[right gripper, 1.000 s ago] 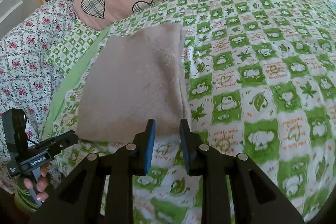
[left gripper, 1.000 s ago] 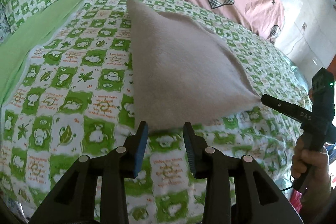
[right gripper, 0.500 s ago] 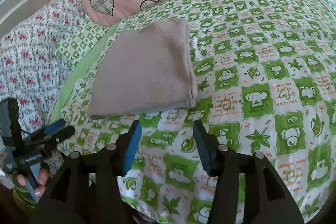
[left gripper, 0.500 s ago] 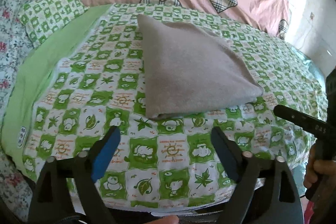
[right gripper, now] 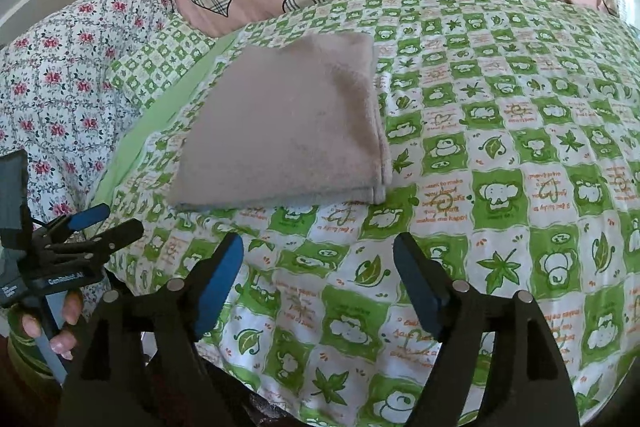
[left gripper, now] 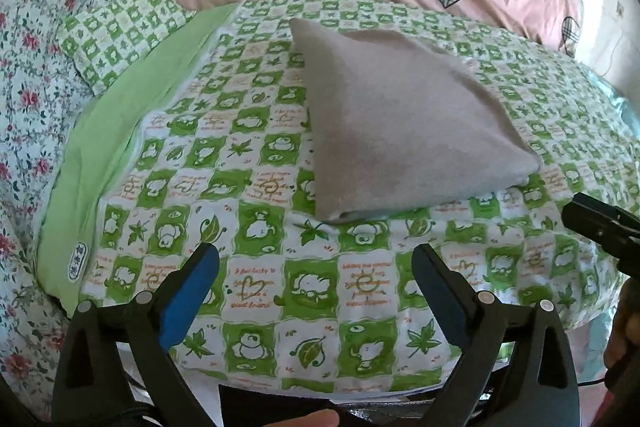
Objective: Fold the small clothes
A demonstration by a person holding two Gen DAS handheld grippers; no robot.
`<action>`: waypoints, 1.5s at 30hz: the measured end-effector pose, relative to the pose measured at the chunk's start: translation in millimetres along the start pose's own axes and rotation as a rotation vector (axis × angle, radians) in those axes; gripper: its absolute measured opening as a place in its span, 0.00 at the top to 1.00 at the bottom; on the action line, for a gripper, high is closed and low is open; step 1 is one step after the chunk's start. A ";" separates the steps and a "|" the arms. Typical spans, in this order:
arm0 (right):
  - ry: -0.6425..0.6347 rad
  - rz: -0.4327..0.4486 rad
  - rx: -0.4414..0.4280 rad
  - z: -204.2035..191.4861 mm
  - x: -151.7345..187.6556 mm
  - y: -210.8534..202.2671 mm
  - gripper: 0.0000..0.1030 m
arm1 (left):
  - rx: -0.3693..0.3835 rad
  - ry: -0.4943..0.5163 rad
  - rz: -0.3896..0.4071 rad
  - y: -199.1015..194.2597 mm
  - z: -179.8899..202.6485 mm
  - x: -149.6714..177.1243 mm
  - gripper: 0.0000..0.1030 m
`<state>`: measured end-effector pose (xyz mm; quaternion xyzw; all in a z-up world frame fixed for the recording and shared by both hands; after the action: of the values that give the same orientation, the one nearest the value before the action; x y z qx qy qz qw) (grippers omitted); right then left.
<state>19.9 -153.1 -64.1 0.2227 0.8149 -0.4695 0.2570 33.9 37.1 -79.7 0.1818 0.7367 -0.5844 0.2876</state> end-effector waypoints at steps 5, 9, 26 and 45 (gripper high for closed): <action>0.009 -0.006 0.011 1.2 -0.6 -1.1 0.22 | -0.021 0.002 -0.019 5.2 -2.1 0.5 0.06; 0.012 -0.012 0.022 0.8 0.4 -3.6 0.19 | -0.023 0.004 -0.022 7.0 -1.0 0.7 0.06; 0.036 -0.041 -0.018 1.9 0.6 9.5 0.17 | -0.009 0.018 -0.038 7.8 4.7 -4.6 0.06; -0.033 -0.122 -0.003 3.6 -68.7 51.4 0.17 | -0.003 0.084 -0.070 35.9 16.0 -66.6 0.06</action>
<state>104.6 -141.0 -56.0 0.1644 0.8232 -0.4868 0.2415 110.1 35.2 -66.9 0.1797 0.7550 -0.5848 0.2359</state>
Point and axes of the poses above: each gripper's, at about its wrist camera, not at the fingertips, and y roughly the way its jaws point, z to its right, x to its underside, the point moved 7 cm from there along y, roughly the way its jaws point, and after that the axes turned 9 degrees about -x, right-handed, at the moved point
